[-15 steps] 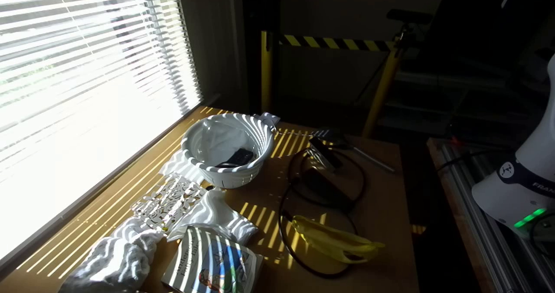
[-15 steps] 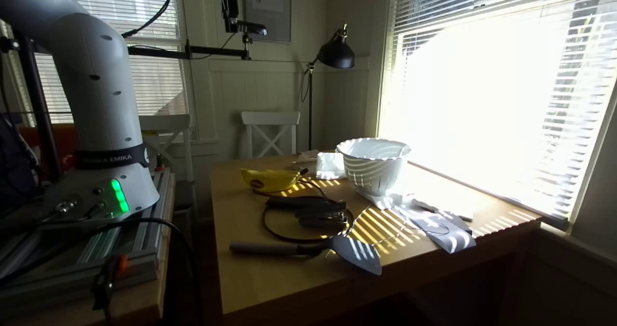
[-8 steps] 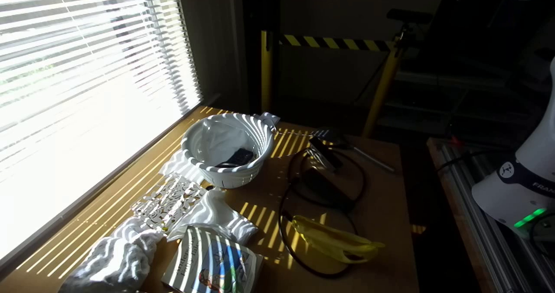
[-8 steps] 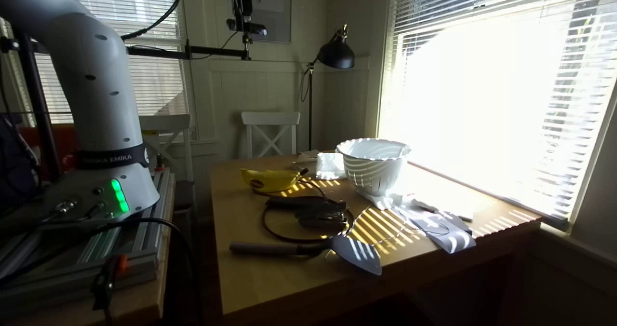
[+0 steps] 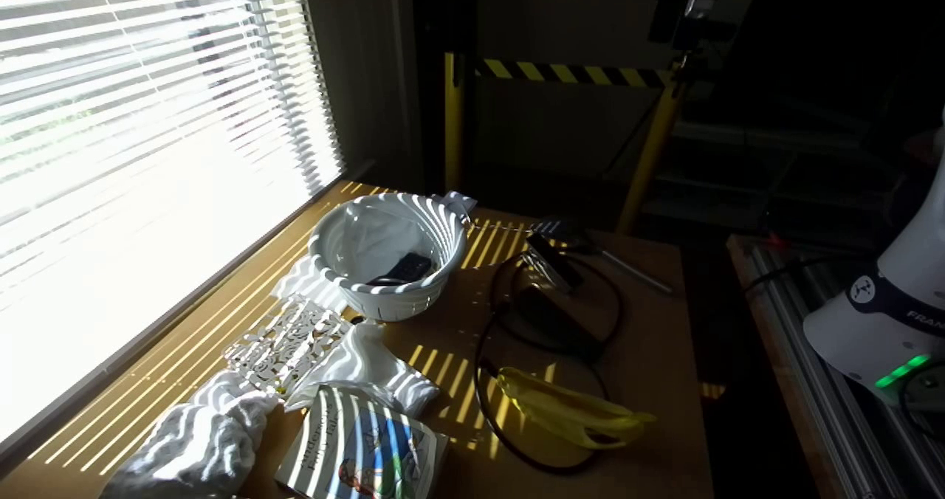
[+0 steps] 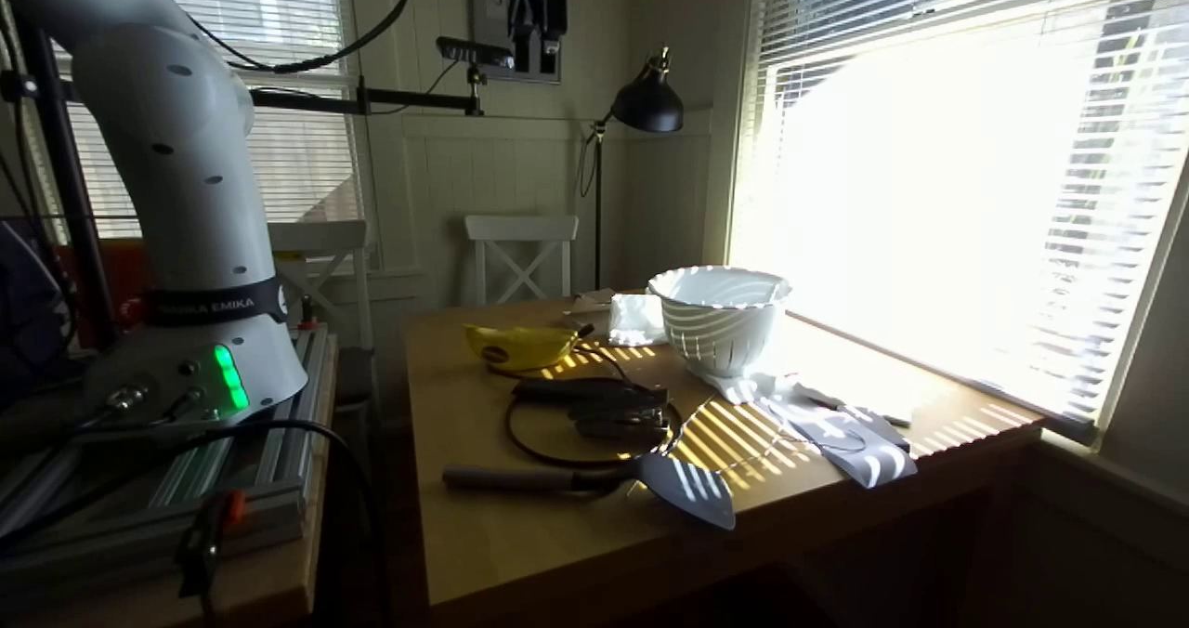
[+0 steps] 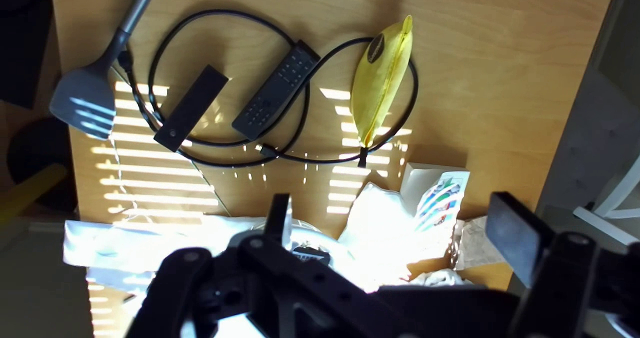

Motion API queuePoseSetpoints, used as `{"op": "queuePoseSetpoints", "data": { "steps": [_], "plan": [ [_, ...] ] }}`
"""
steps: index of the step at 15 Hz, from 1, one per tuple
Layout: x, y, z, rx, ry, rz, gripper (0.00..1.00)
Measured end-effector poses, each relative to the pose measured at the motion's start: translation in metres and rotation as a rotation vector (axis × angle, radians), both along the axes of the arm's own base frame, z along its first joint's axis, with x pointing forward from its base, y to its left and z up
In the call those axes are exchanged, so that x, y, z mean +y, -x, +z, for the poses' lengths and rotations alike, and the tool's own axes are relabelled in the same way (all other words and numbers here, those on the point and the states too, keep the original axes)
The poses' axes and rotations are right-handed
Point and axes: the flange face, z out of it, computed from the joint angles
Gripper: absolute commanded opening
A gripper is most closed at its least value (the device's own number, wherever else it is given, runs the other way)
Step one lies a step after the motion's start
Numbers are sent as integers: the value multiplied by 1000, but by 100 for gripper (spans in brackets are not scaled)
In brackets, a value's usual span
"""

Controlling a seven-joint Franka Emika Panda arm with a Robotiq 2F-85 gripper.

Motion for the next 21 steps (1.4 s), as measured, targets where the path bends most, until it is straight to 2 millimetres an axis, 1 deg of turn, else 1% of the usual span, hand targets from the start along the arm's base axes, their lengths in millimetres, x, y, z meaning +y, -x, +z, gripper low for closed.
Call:
{"op": "queuePoseSetpoints", "data": {
  "steps": [2,3,5,16,19,21],
  "plan": [
    [-13,-24,-6,16,-2,-23,100],
    [-16,-35,-8,25,-1,-29,100],
    [-17,-47,-11,35,1,-31,100],
    [-16,-50,-7,25,3,-28,100],
    [-20,-57,-10,21,47,92,100],
    [-27,-72,-14,31,104,180,100]
  ]
}}
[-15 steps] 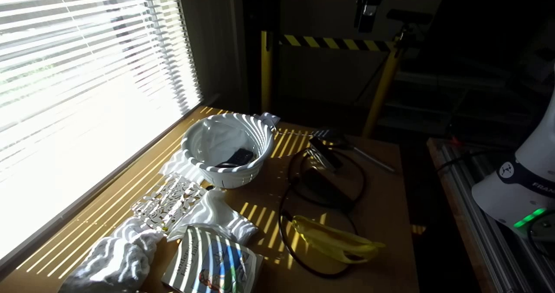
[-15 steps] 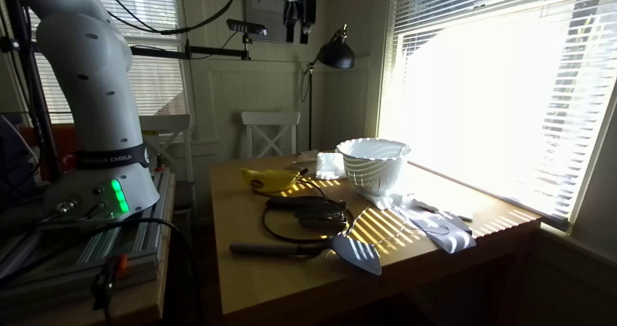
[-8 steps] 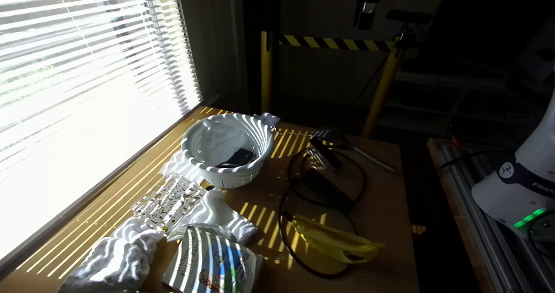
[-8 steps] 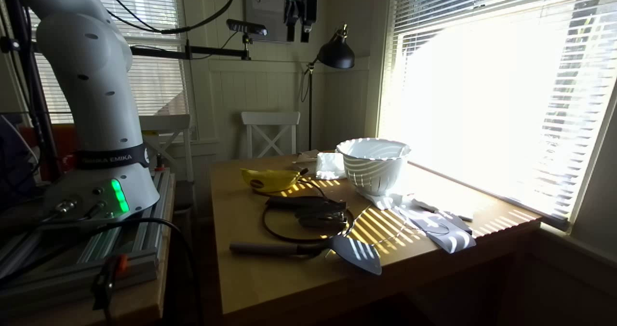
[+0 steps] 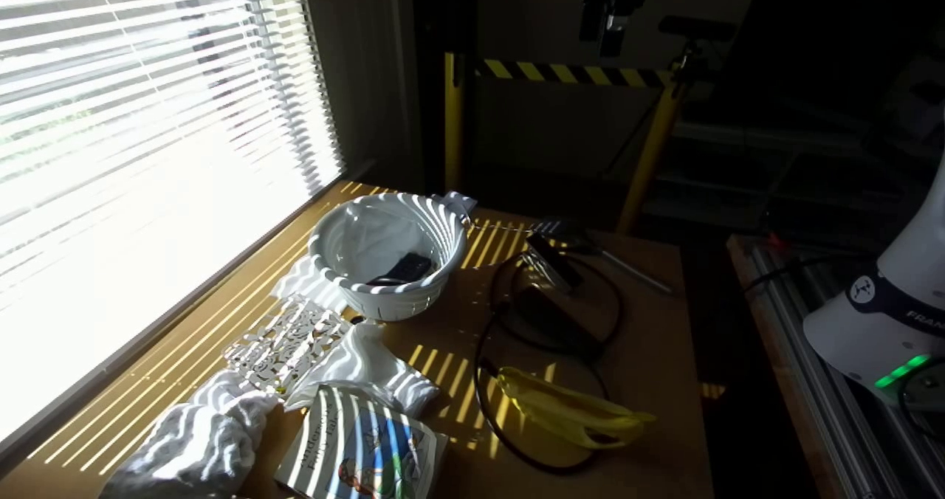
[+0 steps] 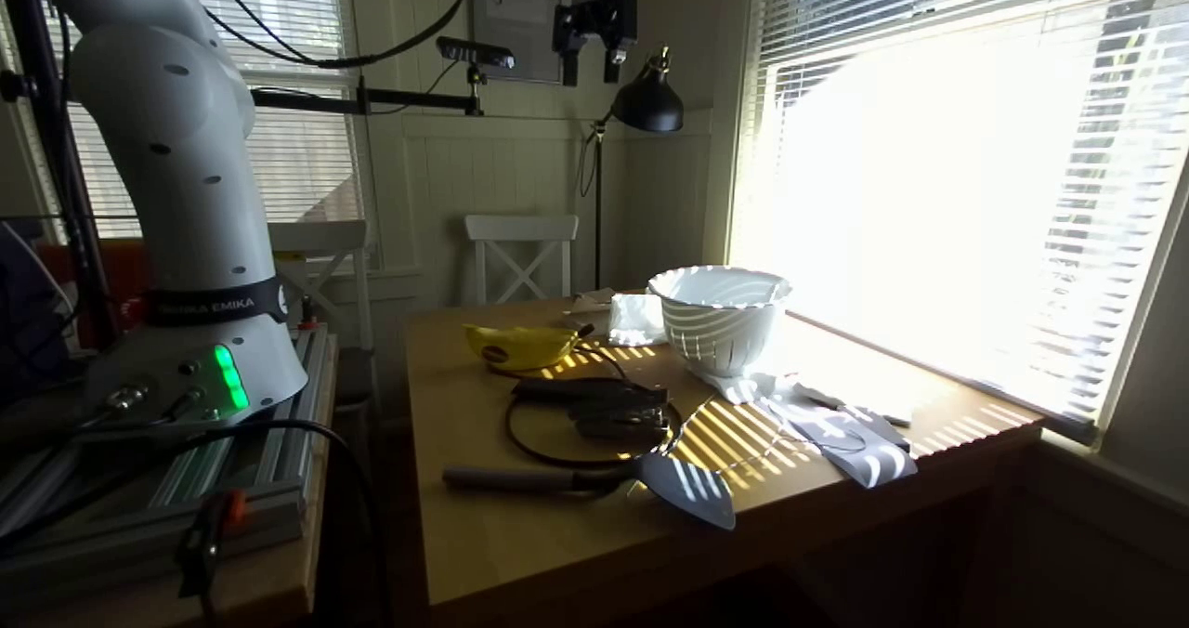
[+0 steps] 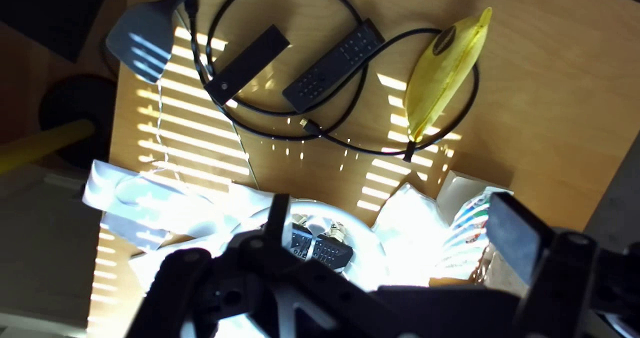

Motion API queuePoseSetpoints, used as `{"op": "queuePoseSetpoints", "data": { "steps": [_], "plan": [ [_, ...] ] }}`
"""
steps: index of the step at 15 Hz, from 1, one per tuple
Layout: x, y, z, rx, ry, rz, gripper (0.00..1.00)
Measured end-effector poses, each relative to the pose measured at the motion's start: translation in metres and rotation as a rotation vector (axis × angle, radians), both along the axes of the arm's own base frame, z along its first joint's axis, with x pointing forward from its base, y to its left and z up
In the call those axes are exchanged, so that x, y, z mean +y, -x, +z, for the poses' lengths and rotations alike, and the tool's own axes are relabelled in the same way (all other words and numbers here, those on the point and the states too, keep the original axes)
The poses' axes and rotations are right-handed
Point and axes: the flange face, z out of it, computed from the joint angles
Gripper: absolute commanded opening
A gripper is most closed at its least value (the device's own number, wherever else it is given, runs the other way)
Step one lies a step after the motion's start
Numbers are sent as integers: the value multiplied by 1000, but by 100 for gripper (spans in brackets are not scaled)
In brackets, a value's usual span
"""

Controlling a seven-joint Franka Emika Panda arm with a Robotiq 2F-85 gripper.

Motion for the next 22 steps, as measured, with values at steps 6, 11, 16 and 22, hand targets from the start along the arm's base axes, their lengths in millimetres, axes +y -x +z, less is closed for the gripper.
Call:
{"op": "queuePoseSetpoints", "data": {
  "steps": [6,11,16,22],
  "plan": [
    [-26,-77,-26,35,17,326,100],
    [-26,-141,-54,70,6,546,100],
    [5,-184,-103,83,8,468,100],
    [20,-193,-124,85,36,354,100]
  ]
}}
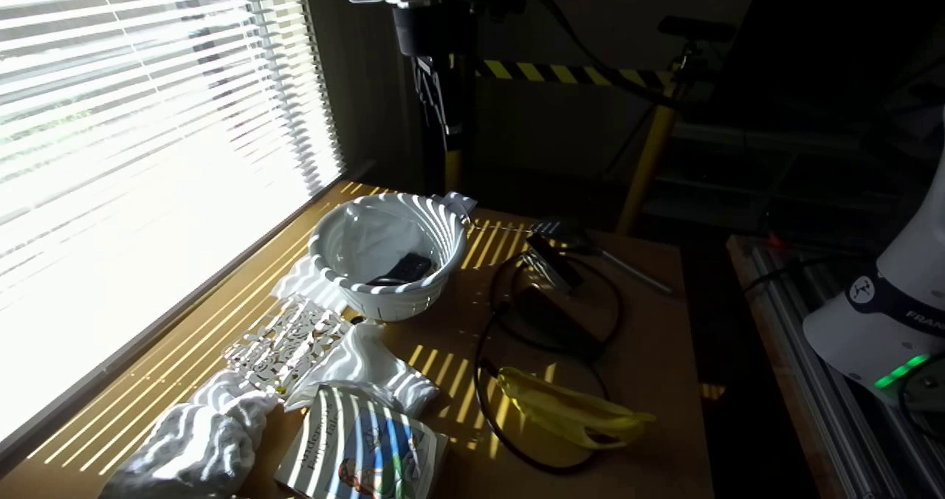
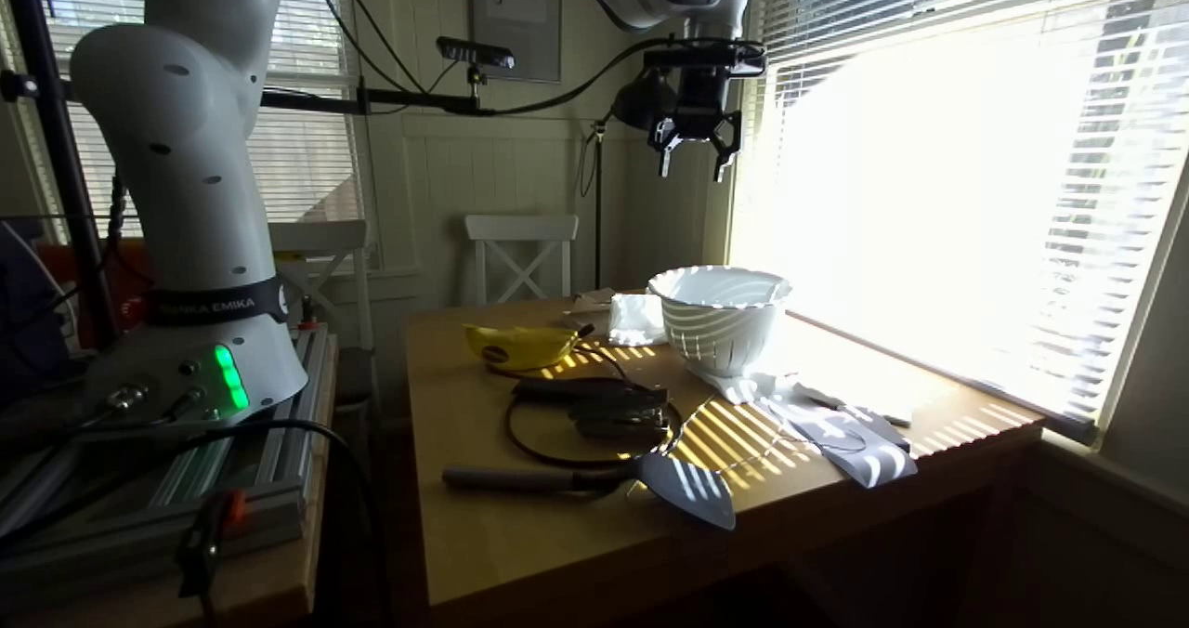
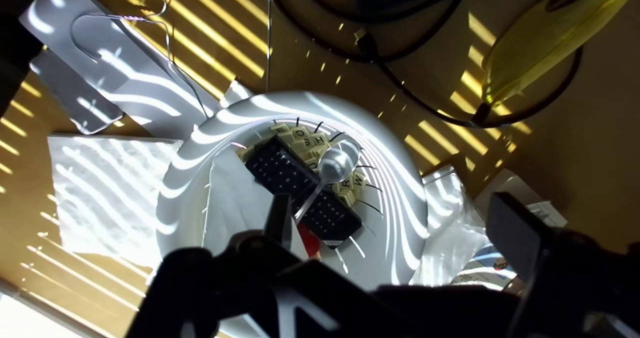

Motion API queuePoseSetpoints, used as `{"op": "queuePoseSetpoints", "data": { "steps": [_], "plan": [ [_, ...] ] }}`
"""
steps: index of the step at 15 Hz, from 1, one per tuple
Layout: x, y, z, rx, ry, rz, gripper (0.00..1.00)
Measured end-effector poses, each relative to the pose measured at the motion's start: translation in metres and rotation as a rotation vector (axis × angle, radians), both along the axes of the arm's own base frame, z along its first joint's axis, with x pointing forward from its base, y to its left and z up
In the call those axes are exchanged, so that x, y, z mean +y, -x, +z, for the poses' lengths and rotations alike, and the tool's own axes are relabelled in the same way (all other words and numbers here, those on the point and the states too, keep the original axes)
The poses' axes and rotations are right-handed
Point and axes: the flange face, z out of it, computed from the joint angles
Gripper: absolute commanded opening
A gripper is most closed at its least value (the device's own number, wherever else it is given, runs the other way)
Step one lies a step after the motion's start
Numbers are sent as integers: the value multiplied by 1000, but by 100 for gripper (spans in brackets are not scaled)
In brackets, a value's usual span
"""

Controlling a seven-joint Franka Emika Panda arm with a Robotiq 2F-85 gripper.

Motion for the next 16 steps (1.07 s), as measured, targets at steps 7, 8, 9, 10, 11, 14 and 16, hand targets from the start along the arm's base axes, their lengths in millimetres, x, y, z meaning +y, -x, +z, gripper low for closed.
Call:
{"op": "queuePoseSetpoints", "data": {
  "steps": [7,8,9,10,11,14,16],
  "plan": [
    [-2,-5,-16,26,-7,10,100],
    [-4,-9,-29,47,-8,3,100],
    [-6,-16,-48,72,-8,-1,100],
    [-6,-24,-68,94,-7,-7,100],
    [-6,-32,-88,114,-5,-13,100],
    [-1,-55,-138,152,2,-46,100],
    [9,-70,-159,148,21,-68,100]
  ]
}}
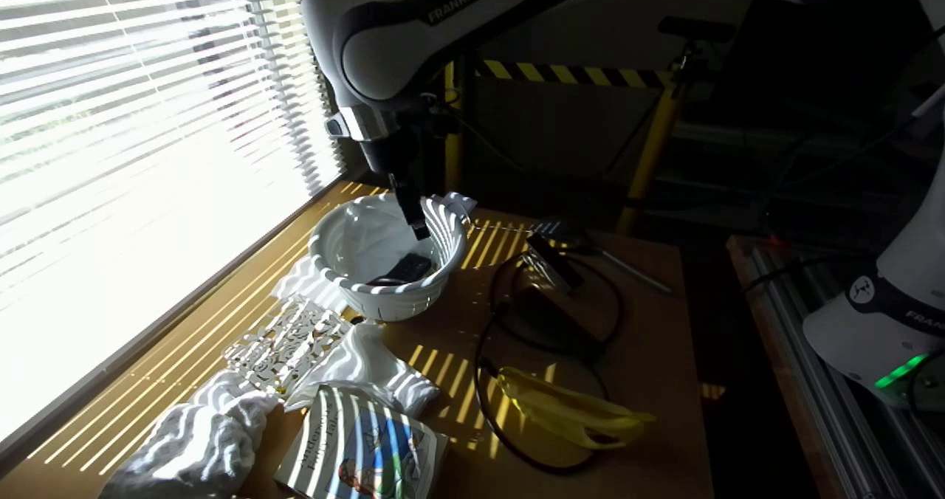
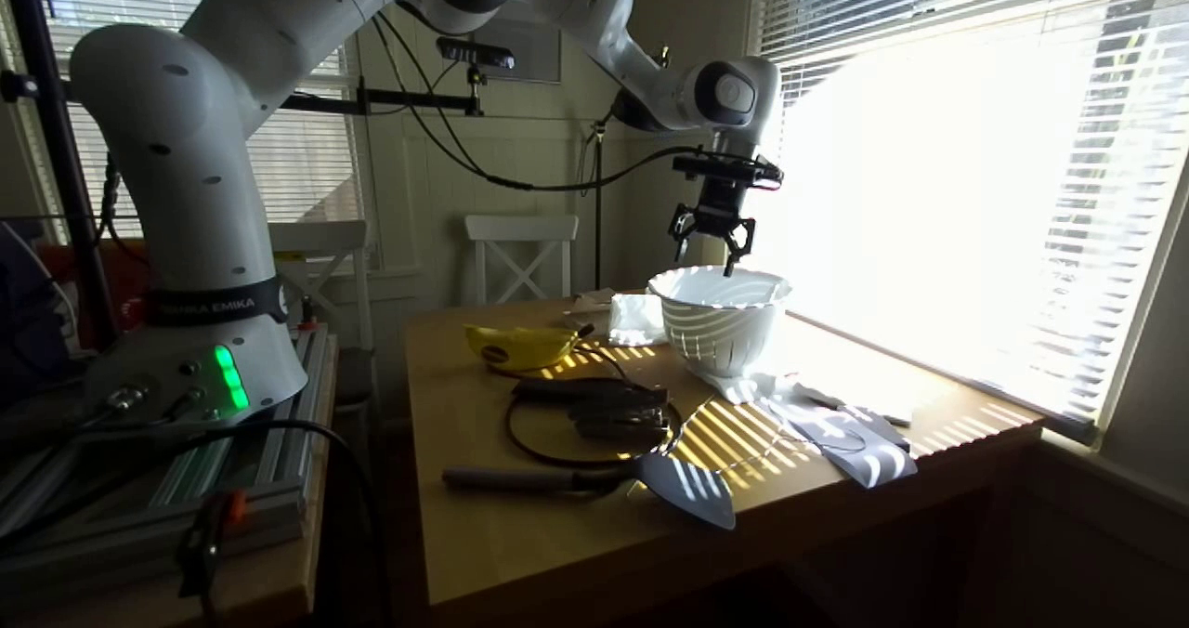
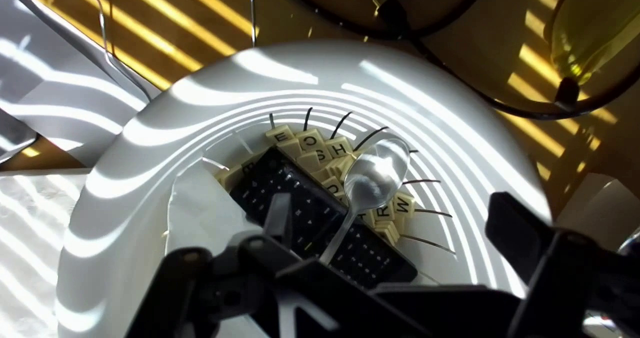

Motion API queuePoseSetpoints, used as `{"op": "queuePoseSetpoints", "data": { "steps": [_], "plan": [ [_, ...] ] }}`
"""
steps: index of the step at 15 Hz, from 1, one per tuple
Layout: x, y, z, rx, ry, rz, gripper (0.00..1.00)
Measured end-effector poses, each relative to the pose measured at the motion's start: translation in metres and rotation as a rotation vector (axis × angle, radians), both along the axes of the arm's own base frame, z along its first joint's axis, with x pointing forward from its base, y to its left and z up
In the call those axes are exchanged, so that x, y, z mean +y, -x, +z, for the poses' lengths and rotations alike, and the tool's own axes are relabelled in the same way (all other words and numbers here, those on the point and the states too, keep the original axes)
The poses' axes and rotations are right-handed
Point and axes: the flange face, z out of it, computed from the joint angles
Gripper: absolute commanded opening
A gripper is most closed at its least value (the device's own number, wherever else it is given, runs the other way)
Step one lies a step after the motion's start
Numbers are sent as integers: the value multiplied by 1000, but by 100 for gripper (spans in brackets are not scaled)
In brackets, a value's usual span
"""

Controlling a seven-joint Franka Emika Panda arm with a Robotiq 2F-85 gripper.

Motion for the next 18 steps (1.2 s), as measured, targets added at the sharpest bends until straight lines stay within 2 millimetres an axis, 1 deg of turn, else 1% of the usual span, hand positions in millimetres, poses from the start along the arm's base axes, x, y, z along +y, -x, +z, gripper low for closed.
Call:
{"op": "queuePoseSetpoints", "data": {
  "steps": [2,3,5,6,8,9,10,12,14,15,18],
  "plan": [
    [19,-14,-15,-18,42,-13,100],
    [29,-17,-23,-11,61,-15,100],
    [43,-17,-35,42,68,-1,100],
    [46,-18,-37,51,69,1,100],
    [44,-19,-37,53,69,-2,100],
    [44,-23,-37,25,68,-3,100],
    [44,-29,-37,-35,67,-16,100],
    [43,-41,-44,-158,64,-52,100],
    [39,-46,-59,-237,59,-103,100],
    [37,-46,-69,-248,58,-122,100],
    [35,-39,-98,-241,57,-162,100]
  ]
}}
